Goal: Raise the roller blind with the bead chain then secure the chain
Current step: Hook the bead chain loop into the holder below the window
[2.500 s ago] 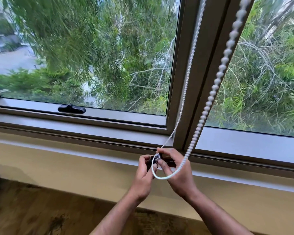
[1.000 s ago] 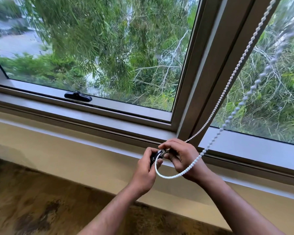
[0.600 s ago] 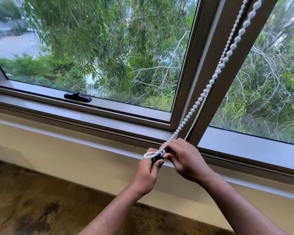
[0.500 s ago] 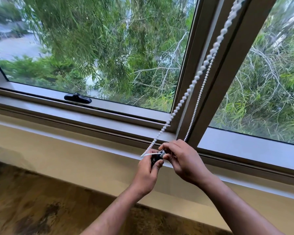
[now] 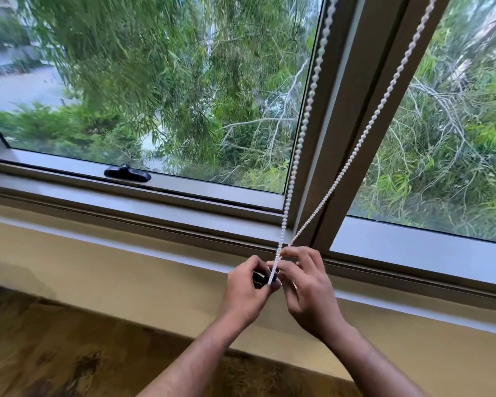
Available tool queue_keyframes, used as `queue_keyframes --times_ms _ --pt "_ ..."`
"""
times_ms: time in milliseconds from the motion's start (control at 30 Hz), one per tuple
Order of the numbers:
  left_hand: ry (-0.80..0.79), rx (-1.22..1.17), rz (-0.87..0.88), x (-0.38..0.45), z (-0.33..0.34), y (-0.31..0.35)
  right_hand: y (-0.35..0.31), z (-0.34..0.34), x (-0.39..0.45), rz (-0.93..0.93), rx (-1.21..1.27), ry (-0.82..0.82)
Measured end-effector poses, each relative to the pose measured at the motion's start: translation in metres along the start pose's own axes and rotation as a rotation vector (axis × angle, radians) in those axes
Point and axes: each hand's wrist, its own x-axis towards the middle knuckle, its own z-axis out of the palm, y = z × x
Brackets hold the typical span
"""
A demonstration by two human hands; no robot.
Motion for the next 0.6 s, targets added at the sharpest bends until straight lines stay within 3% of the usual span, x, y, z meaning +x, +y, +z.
queue_keyframes --times_ms 133,267,600 --pt "-0.026 -0.029 -0.055 0.006 0.005 -0.003 -0.008 0.015 -0.013 0.339 0.243 0.172" --pt "-0.032 0.015 -0.040 0.013 0.011 -0.004 -0.009 0.026 -0.008 0.813 0.655 0.077" --pt "-0.156 0.012 -0.095 0.023 0.029 -0.018 0.008 0.033 0.002 0.984 0.676 0.033"
